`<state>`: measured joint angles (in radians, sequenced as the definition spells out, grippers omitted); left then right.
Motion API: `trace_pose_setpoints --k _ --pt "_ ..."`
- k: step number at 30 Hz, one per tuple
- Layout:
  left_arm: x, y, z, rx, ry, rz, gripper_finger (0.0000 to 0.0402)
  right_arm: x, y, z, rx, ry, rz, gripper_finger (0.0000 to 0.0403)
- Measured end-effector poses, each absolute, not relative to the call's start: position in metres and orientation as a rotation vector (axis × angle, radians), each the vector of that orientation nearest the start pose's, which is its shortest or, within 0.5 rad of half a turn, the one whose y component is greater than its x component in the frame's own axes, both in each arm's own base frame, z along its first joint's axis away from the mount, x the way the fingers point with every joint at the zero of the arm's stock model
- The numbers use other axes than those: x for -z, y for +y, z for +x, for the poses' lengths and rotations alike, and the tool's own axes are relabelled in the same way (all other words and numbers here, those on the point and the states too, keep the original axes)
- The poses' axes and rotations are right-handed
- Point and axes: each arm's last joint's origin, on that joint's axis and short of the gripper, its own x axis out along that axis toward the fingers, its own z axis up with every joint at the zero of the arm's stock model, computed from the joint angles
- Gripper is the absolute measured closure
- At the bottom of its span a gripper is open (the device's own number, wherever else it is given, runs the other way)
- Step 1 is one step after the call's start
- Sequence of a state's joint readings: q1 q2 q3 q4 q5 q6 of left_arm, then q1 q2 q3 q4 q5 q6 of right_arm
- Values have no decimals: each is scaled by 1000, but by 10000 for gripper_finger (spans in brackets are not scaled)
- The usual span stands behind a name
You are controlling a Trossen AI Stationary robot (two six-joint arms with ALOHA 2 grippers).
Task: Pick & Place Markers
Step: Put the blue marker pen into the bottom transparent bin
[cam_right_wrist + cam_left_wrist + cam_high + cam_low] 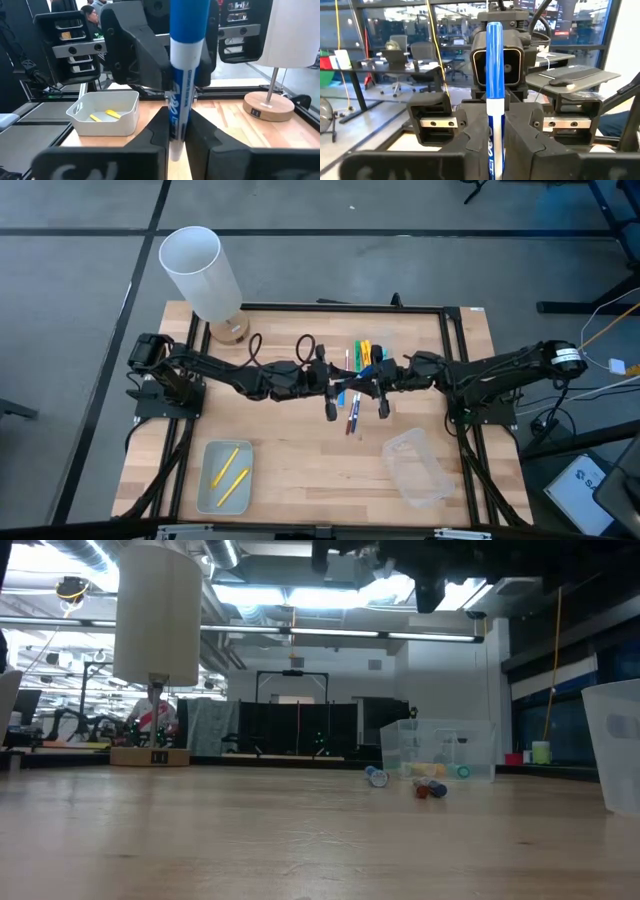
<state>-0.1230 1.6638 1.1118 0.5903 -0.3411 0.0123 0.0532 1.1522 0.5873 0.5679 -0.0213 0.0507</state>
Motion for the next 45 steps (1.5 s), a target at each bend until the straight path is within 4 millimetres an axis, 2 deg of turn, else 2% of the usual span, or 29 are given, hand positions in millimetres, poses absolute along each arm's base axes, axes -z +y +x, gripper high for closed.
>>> trace_pose_setpoints --k 11,14,19,24,27,31,36,45 --pt "-285 -38 378 -220 45 35 249 -264 13 243 -70 43 103 366" --pt "-292 -42 370 -207 67 70 236 -265 13 237 -44 84 135 366" --pt "-311 -47 348 -192 121 55 231 -262 16 226 19 174 187 366" --pt "-318 -51 325 -166 248 20 231 -264 21 218 29 197 252 366" --pt "-313 -52 316 -165 345 8 231 -261 25 216 17 237 304 364" --pt "-303 -56 310 -163 461 8 231 -264 30 215 3 373 409 363" --pt "-290 -62 308 -166 567 -6 231 -280 35 212 38 542 522 363" --pt "-271 -72 312 -154 659 21 231 -316 45 199 -25 793 785 362"
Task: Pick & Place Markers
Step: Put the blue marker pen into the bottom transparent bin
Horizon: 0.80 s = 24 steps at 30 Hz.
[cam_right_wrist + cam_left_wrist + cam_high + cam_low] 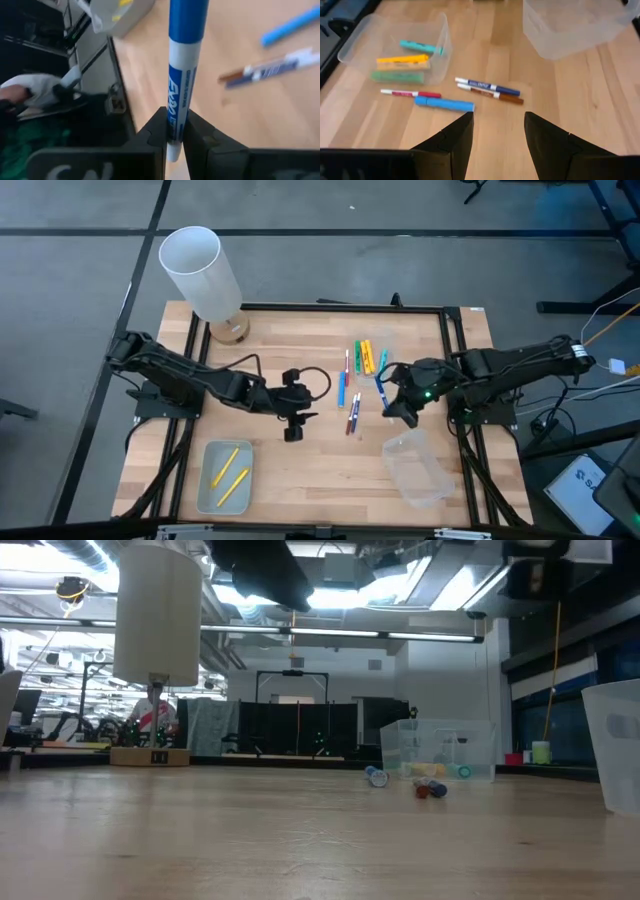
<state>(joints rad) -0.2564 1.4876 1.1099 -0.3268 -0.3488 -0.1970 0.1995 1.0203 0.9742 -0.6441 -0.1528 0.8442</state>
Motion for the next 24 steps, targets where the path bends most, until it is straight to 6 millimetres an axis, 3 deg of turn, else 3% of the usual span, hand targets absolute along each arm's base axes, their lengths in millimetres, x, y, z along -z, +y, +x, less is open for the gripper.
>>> trace_pose_setpoints --k 13,24 --pt "-266 -75 310 -155 700 41 231 -301 63 176 89 1205 1055 361" --pt "-266 -74 310 -171 697 49 231 -286 88 177 215 1458 1230 361"
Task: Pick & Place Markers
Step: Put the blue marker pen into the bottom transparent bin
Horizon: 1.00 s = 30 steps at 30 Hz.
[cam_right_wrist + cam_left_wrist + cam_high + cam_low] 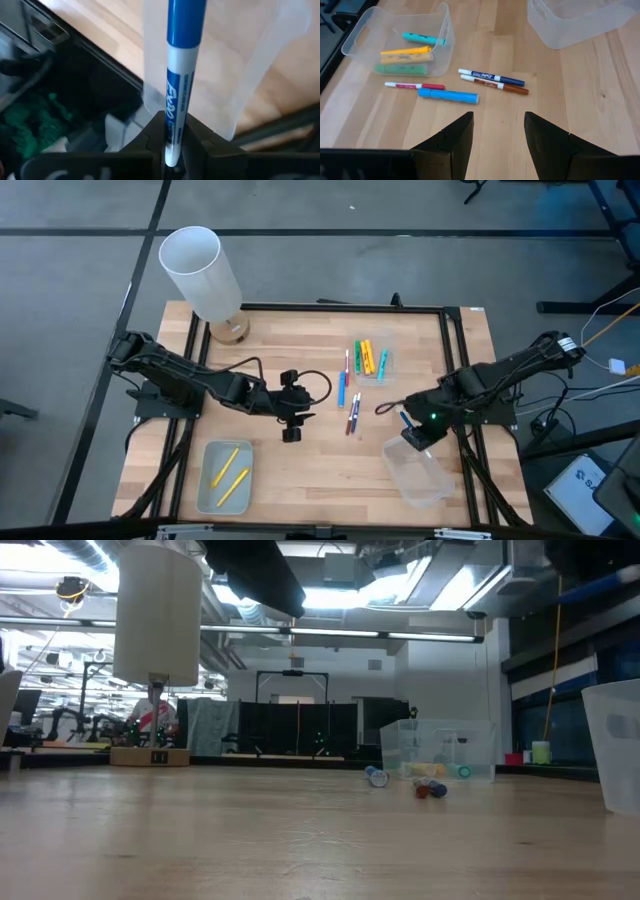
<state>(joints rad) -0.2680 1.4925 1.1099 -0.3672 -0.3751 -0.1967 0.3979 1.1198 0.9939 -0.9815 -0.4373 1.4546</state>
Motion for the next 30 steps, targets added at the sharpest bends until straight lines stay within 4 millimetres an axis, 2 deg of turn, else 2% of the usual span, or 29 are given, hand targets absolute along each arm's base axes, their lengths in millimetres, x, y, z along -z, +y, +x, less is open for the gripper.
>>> trace_pose_setpoints --k 11,21,30 --pt "-267 -74 310 -170 694 47 231 -265 125 175 257 1741 1184 361" --pt "-267 -74 310 -170 693 44 231 -247 144 179 391 1805 1154 361" --pt "-267 -74 310 -170 693 44 231 -232 161 186 372 1828 1114 361"
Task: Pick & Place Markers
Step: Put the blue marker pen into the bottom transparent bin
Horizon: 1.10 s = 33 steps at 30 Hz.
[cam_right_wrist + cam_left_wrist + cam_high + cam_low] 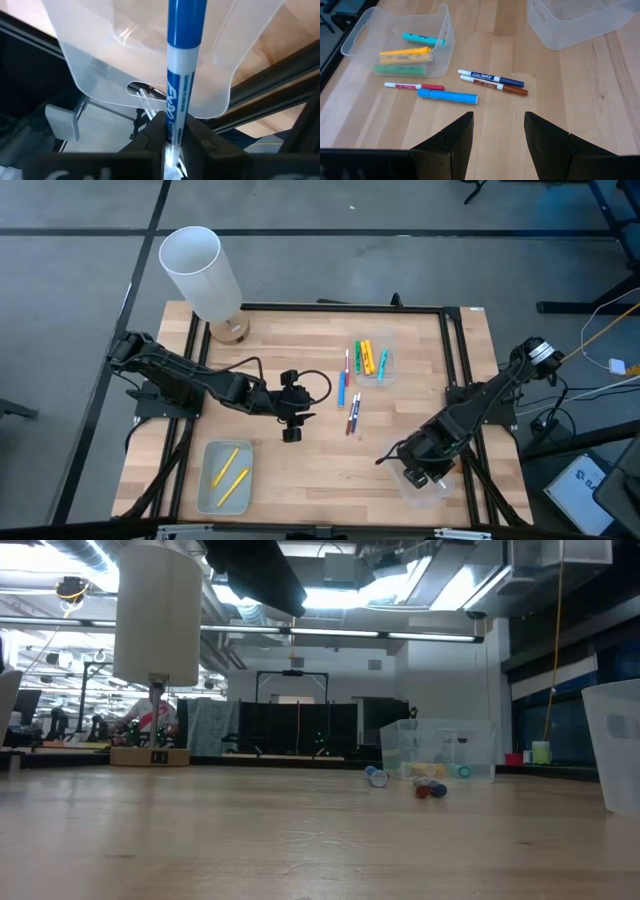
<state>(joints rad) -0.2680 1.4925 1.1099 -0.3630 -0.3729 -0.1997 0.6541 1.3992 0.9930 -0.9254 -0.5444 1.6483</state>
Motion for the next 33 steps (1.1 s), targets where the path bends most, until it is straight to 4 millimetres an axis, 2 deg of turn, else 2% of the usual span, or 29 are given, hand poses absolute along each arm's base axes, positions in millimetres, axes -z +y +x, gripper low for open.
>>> trace_pose_setpoints --k 18,27,33 --pt "-268 -75 311 -168 671 37 231 -211 171 196 420 1861 1086 361" --pt "-268 -74 311 -168 671 37 231 -192 176 203 490 1886 1047 361" --pt "-268 -74 311 -169 671 37 231 -180 177 207 472 1886 968 342"
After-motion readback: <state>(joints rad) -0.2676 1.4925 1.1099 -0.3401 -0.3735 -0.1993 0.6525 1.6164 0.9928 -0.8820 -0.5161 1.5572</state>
